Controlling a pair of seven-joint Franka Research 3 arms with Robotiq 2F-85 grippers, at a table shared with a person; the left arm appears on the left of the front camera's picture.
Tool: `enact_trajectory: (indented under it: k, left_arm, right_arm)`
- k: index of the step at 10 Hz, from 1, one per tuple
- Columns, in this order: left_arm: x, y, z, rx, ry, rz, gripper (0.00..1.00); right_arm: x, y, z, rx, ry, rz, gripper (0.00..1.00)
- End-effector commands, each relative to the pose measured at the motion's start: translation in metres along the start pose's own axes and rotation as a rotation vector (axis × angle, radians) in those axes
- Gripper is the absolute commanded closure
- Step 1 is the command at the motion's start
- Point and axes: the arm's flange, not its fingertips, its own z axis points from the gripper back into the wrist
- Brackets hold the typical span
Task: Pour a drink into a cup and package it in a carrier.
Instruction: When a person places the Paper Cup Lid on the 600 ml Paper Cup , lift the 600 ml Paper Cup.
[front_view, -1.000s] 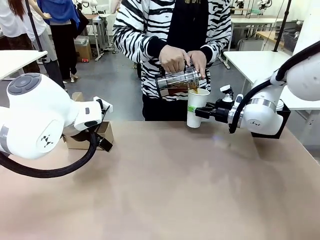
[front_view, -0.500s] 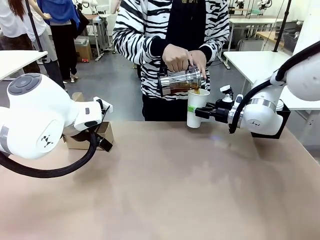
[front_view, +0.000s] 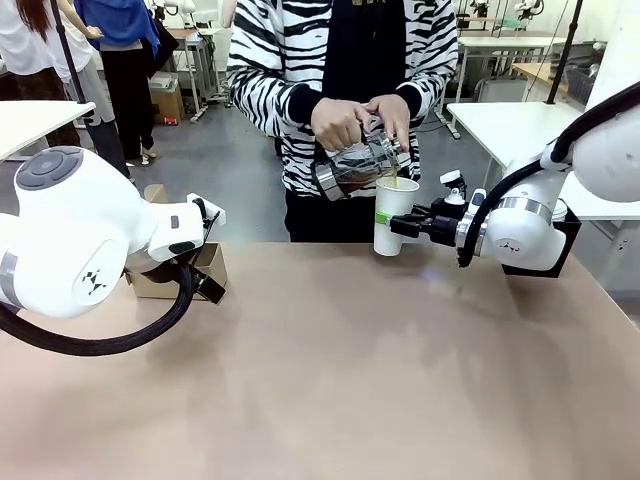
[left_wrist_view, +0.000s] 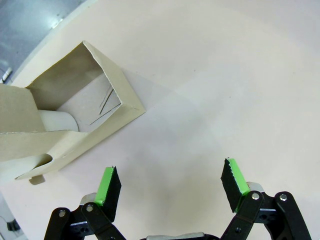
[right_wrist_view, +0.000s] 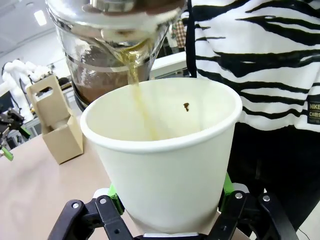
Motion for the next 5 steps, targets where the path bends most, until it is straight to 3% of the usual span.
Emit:
enact_trajectory:
  k: [1,5]
  left_arm:
    - [0.0,-0.0002,0.0005,-0.002,-0.001,0.0,0.0]
    - [0.0,-0.0002,0.0005,-0.002,-0.001,0.0,0.0]
  right_arm:
    - [0.0023,0.0024,-0.001,0.002,-0.001,0.0,0.19]
    - [0.0023,0.0024,-0.001,0.002,-0.001,0.0,0.19]
